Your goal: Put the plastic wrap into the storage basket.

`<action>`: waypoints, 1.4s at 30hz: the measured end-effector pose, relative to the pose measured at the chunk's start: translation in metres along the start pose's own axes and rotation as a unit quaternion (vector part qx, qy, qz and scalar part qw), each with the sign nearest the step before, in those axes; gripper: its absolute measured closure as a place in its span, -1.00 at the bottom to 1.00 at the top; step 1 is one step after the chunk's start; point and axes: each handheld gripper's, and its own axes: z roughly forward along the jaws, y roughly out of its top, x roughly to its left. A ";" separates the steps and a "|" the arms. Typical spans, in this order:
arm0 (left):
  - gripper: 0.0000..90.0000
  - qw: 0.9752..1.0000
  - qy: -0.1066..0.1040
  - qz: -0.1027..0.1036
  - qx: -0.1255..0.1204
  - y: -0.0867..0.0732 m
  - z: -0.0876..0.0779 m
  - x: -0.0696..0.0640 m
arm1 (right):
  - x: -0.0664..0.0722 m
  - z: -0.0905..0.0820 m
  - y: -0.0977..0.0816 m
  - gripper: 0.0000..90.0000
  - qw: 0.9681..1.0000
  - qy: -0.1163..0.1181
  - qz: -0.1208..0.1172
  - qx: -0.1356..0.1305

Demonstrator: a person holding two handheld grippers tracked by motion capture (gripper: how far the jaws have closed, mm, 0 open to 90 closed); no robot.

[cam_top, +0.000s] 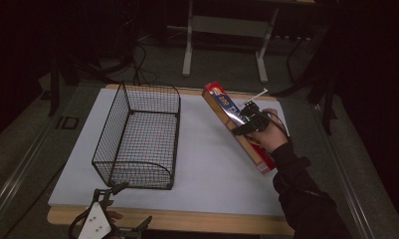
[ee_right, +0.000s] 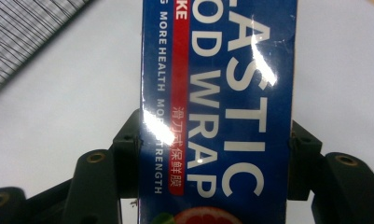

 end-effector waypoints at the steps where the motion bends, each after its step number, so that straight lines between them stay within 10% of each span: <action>1: -1.00 1.000 0.001 0.001 0.000 0.000 0.000 0.000 | 0.003 -0.001 0.002 -0.12 1.000 0.001 -0.001 -0.005; 42: -1.00 1.000 -0.001 0.002 0.002 0.000 -0.002 -0.001 | 0.134 -0.020 0.109 -0.12 0.995 -0.018 -0.020 -0.093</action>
